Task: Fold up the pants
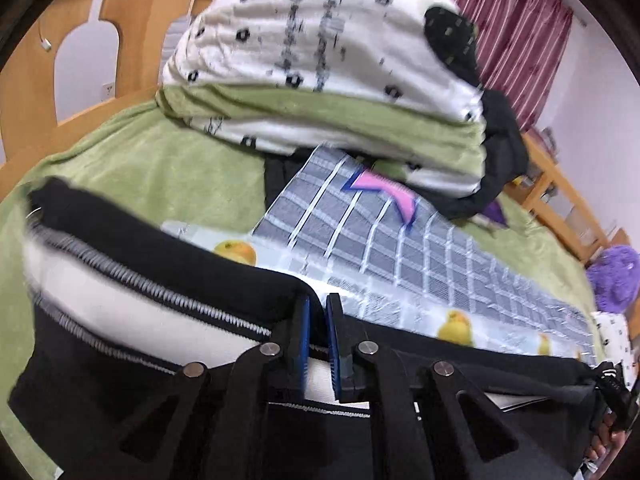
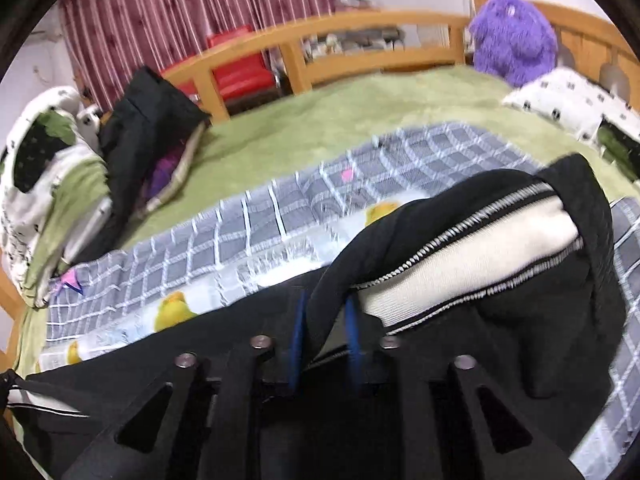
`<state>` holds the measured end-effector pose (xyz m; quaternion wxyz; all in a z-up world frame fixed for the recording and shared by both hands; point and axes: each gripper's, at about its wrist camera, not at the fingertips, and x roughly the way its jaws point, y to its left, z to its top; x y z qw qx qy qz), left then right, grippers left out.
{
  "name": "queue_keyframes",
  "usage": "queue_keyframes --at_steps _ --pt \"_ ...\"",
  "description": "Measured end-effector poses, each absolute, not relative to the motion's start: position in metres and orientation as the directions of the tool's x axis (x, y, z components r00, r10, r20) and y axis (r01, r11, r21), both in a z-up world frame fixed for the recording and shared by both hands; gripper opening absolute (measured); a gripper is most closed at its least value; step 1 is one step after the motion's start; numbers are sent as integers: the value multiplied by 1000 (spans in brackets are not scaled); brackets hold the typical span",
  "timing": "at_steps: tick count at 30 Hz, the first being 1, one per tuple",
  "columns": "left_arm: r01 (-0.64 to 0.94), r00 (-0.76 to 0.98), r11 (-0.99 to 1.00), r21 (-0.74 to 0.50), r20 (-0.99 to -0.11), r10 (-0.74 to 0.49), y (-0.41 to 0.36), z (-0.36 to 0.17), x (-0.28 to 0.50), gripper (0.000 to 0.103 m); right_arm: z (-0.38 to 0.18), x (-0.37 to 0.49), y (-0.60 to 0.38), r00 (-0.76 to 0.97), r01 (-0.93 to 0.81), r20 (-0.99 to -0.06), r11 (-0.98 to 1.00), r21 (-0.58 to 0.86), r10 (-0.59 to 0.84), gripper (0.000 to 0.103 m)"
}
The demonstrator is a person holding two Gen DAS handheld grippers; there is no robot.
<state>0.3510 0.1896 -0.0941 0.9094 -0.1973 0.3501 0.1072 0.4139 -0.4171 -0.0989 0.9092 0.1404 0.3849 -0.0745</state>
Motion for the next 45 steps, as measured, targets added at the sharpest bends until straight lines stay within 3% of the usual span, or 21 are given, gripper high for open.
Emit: queue_keyframes --at_steps 1,3,5,10,17,22,27,31,38,40,41,42,43,45 --pt "-349 720 900 -261 -689 80 188 -96 351 17 -104 414 -415 688 234 -725 952 198 -19 29" --pt "-353 712 907 -229 -694 102 183 -96 344 48 -104 407 -411 688 228 -725 959 170 -35 37" --pt "-328 732 920 -217 -673 102 179 -91 326 62 -97 387 -405 704 207 -707 971 118 -64 50" --pt "-271 711 942 -195 -700 60 177 -92 266 63 -85 318 -401 706 125 -705 992 26 -70 52" --pt "-293 628 878 -378 -769 -121 195 -142 176 63 -107 217 -433 650 184 -758 980 76 -63 53" --pt "-318 658 799 -510 -726 -201 213 -165 154 63 -139 184 -460 594 302 -804 937 174 -42 53" --pt "-351 683 709 -611 -685 -253 230 -172 171 63 -150 178 -481 635 362 -772 887 288 -9 53" --pt "-369 705 674 -640 -665 -246 232 -177 182 63 -151 192 -501 669 387 -741 821 421 65 53" --pt "-396 709 696 -599 -681 -182 225 -175 195 60 -158 239 -516 687 398 -720 779 485 97 54" --pt "-426 699 686 -590 -696 -165 227 -175 201 51 -160 256 -517 687 393 -720 780 488 104 54" --pt "-442 691 684 -581 -706 -153 228 -175 204 37 -161 267 -517 682 395 -725 783 480 100 53" --pt "-460 680 684 -566 -720 -139 230 -176 207 23 -161 278 -515 667 409 -741 790 458 85 40" --pt "-462 671 687 -562 -728 -144 232 -177 212 18 -162 288 -513 641 434 -766 797 419 54 17" --pt "-457 665 685 -567 -729 -160 233 -174 215 13 -157 297 -510 626 443 -780 810 386 29 13"
